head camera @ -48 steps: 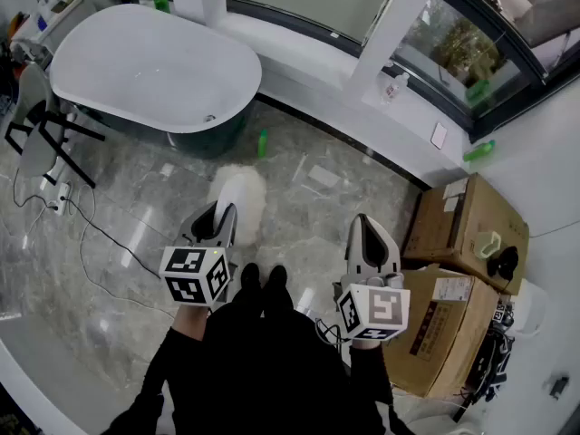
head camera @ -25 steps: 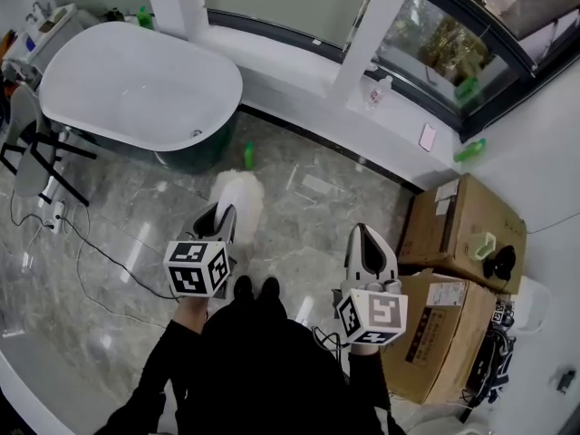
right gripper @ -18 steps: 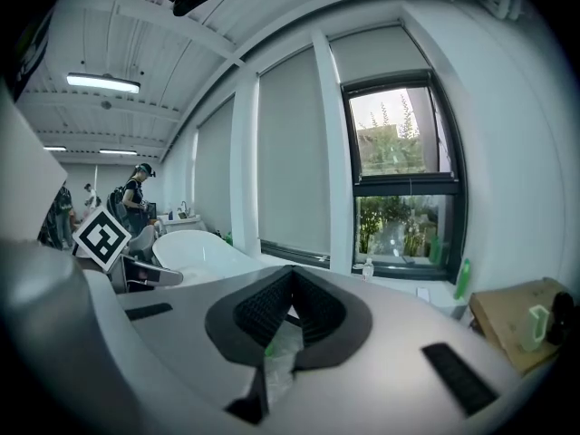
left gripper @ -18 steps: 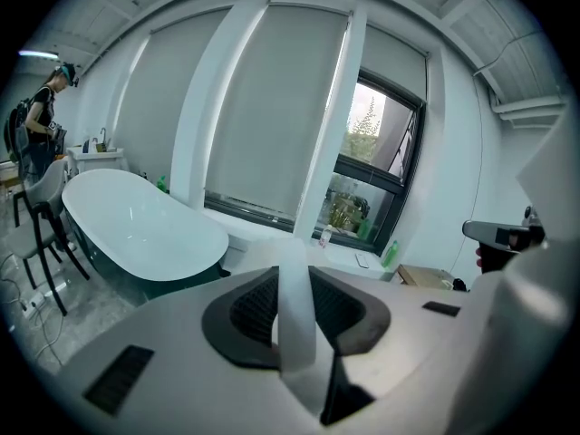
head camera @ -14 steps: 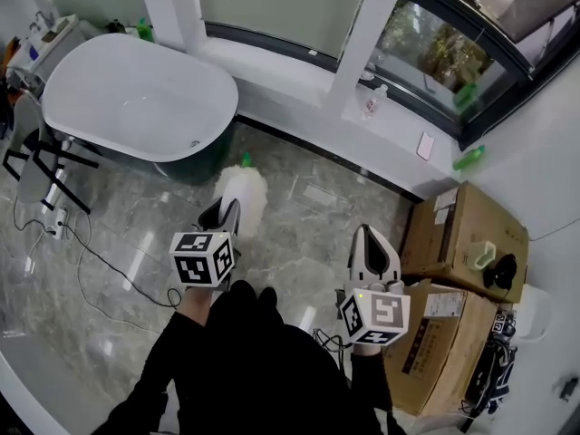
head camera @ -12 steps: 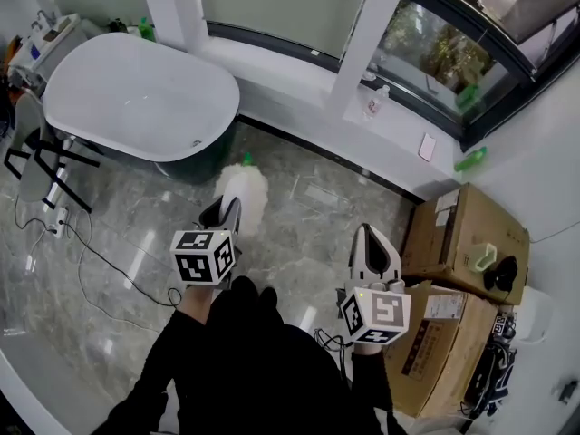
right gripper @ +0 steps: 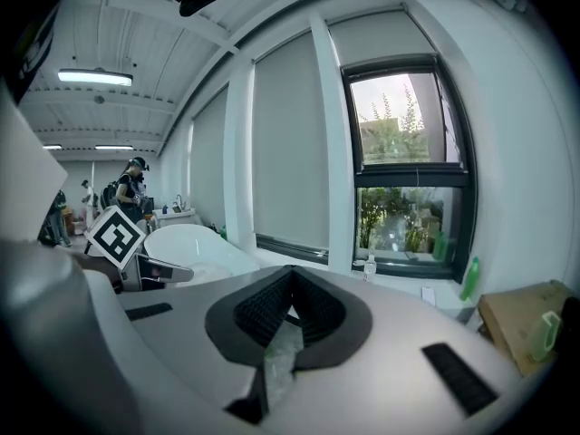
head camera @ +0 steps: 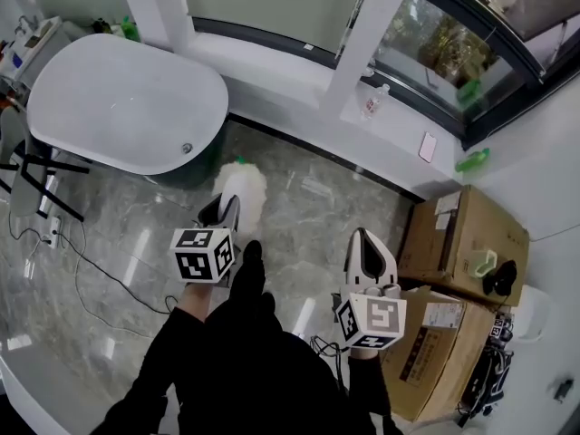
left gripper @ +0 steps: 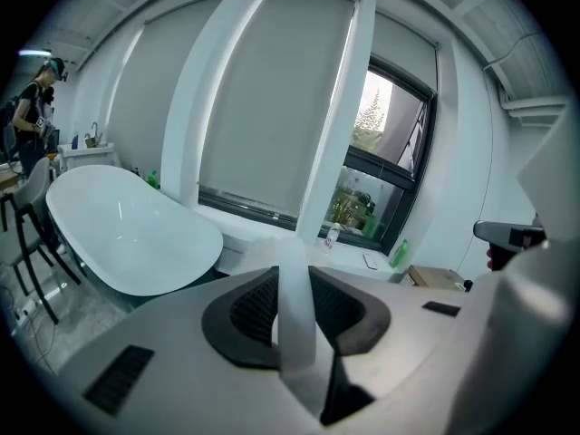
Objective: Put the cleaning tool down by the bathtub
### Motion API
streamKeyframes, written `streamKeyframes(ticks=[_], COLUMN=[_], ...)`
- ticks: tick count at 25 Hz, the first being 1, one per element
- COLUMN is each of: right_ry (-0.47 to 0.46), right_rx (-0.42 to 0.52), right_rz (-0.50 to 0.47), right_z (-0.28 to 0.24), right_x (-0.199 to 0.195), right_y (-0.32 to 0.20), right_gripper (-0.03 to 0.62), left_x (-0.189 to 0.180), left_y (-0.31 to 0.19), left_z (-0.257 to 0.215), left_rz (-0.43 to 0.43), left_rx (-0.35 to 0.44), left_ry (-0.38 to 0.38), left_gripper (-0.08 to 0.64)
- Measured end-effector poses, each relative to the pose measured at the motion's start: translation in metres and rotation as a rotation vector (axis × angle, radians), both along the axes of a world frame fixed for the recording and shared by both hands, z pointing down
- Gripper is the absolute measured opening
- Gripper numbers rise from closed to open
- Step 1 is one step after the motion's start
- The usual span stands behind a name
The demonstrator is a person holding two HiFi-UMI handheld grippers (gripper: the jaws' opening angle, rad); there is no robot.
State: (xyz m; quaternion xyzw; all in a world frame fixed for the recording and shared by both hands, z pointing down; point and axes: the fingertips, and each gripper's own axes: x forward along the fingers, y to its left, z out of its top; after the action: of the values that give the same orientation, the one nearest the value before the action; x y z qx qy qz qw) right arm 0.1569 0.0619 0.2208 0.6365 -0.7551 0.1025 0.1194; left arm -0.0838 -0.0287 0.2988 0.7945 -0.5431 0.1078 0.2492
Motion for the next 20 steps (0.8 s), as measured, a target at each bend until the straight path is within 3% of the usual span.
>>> streamKeyframes(ticks=[11, 20], right_ry=[0.029, 0.042], right_rx=[-0.035, -0.091], right_rz=[0.091, 0.127], right_z=[0.0, 0.026], right_x=[0.003, 0.01], right_y=[-0.106, -0.157], right_gripper=[-0.001, -0.002], left_x=[0.029, 0.045], left_y=[-0.115, -0.168], left_z=[0.019, 0.045], left_rz=[0.117, 0.162], left_rx=[-0.039, -0.058], left_ry=[0.034, 0.017], left_gripper=[0.1, 0.1])
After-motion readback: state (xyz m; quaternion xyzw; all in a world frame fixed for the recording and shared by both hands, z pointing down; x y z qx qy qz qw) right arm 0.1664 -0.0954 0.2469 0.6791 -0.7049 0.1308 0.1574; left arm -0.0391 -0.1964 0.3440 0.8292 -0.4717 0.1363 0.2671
